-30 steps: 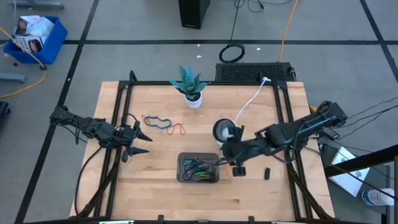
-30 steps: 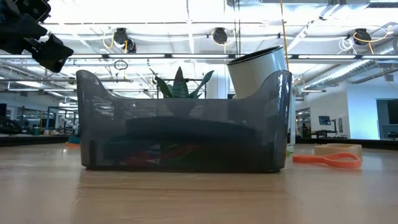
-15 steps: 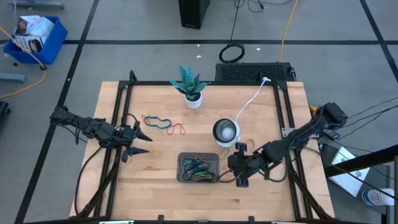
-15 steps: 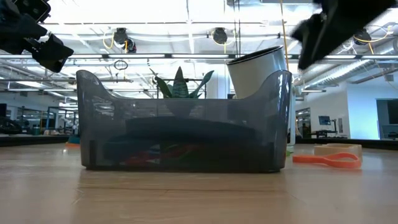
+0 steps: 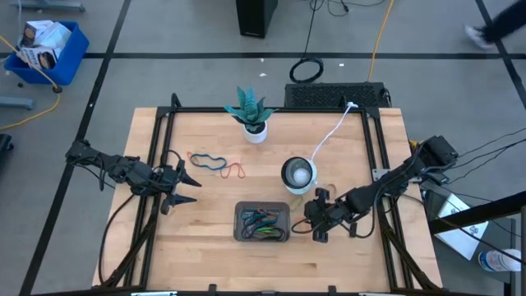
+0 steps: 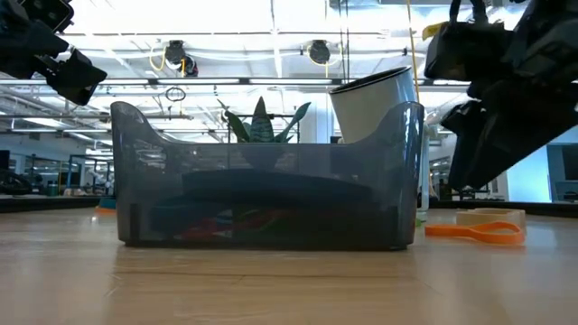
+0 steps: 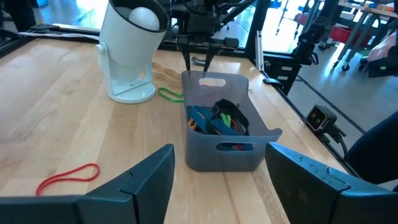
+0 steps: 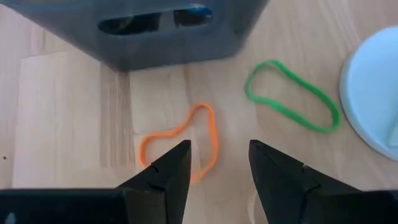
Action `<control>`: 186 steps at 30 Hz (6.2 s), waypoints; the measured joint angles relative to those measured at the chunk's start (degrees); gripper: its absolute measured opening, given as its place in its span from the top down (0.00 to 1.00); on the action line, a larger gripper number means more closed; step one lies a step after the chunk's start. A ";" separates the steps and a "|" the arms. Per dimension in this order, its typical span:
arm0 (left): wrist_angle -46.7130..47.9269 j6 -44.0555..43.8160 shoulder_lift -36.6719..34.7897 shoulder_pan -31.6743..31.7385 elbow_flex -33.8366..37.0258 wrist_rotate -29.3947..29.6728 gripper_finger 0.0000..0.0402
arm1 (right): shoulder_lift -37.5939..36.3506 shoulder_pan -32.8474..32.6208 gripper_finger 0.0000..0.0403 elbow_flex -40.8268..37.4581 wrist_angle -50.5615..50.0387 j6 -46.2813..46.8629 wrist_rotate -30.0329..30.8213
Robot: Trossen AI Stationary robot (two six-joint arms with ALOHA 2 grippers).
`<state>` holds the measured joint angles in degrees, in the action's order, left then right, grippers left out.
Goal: Pick and place rubber bands into bin
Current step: Put the bottom orange rubber band into the gray bin, then put the green rubber band into the gray bin
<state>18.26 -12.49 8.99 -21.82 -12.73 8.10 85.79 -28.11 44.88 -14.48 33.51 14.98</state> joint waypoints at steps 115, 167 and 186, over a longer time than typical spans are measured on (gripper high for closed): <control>0.87 -0.74 -0.02 -0.02 0.00 1.40 0.36 | 27.61 10.10 1.00 42.81 -15.45 -27.74 -9.27; 1.75 -1.36 -0.02 0.00 0.02 1.46 0.36 | -1.13 6.16 0.62 39.60 -23.33 -28.81 -9.07; 2.71 -1.51 0.00 0.00 0.02 1.46 0.36 | -1.77 -1.25 0.66 7.33 -1.22 -20.73 8.92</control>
<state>20.97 -14.00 8.99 -21.82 -12.71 9.56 84.02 -29.36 52.21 -15.70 12.79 23.90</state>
